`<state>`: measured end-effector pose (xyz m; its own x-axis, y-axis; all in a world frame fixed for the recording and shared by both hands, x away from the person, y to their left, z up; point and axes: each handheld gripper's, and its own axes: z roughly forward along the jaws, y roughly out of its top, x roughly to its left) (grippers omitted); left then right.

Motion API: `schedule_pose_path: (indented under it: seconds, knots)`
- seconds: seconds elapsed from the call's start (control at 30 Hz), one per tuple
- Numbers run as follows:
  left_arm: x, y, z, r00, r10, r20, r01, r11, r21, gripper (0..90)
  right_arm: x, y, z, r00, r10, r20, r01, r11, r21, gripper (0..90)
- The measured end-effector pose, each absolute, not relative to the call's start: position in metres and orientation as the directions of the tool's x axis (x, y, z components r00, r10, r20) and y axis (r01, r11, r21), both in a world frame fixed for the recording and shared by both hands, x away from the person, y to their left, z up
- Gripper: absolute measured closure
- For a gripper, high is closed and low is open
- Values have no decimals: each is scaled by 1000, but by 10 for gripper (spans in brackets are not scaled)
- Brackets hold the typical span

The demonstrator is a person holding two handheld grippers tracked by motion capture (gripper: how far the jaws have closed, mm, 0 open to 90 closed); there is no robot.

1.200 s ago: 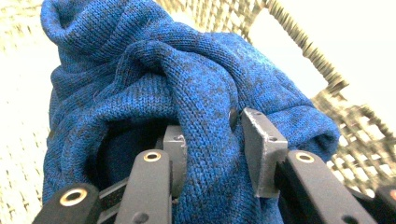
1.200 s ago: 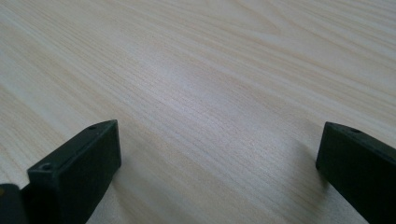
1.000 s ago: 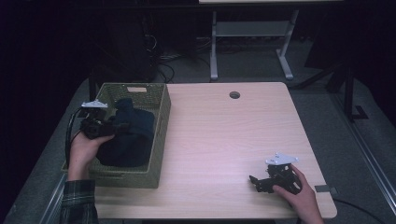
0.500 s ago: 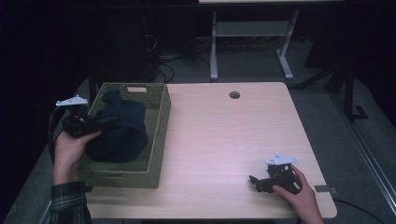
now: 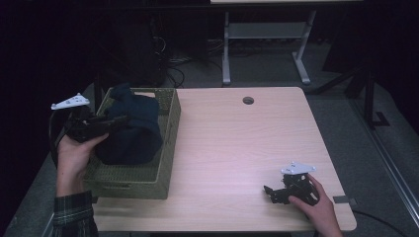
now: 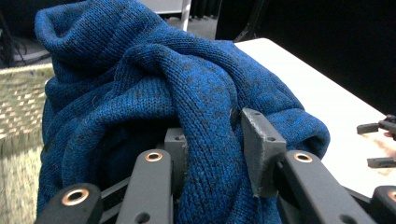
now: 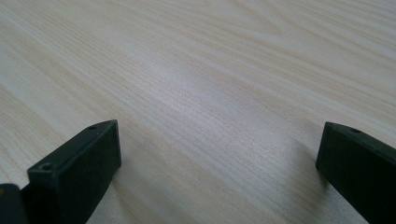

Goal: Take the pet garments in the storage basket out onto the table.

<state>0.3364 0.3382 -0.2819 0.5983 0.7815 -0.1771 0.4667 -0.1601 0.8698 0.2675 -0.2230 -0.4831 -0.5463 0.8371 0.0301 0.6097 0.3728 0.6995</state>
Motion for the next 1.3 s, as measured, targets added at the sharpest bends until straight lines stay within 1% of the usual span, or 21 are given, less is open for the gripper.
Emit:
schedule_pose_path:
  seconds: [0.27, 0.67, 1.3]
  knots:
    - [335, 322, -263, 641, 751, -160, 428, -175, 887, 654, 267, -223, -483, -545, 838, 31, 611, 372, 699, 0]
    - [342, 287, -247, 702, 692, -168, 395, -181, 901, 654, 267, -223, -483, -544, 839, 34, 613, 370, 698, 0]
    - [353, 216, -248, 792, 581, -186, 365, -207, 908, 654, 267, -223, -483, -542, 839, 37, 615, 367, 698, 0]
